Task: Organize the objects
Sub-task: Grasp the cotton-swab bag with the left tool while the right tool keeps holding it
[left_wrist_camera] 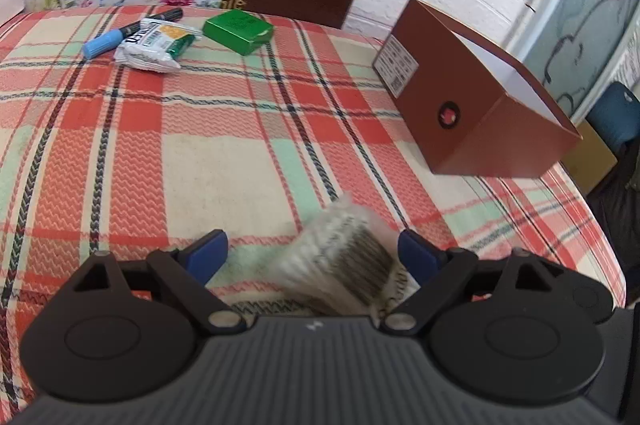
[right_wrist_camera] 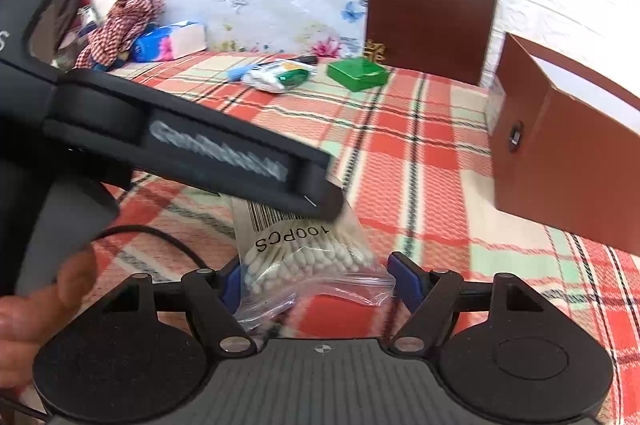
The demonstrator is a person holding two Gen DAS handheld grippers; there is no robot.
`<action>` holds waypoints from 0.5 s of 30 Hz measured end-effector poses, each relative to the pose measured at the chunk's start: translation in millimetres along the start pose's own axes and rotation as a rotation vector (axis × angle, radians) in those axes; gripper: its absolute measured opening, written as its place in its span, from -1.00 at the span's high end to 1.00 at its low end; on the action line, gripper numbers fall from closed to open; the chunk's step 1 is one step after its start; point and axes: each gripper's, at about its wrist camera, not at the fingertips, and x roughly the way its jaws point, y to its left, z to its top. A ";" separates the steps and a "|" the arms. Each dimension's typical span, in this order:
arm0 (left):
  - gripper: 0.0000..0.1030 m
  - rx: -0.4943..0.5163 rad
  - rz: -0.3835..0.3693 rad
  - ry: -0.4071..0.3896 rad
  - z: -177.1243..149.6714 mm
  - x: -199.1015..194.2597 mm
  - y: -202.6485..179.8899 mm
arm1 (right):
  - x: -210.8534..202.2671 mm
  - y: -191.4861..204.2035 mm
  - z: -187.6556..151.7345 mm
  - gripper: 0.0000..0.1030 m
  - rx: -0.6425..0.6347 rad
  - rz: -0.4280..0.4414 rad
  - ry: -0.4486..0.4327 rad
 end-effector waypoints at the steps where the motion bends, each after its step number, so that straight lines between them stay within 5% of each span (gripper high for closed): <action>1: -0.76 0.010 -0.009 0.001 -1.5 0.3 -1.4 | 1.7 -0.4 0.0 -0.39 -0.015 0.008 -0.002; 9: -0.09 0.011 -0.080 -0.028 -6.8 0.5 7.3 | 7.6 19.1 8.2 -0.41 -0.061 -0.053 0.009; 15: 0.10 -0.020 -0.114 -0.056 -9.1 0.7 15.6 | 7.6 26.6 6.2 -0.49 -0.081 -0.094 -0.002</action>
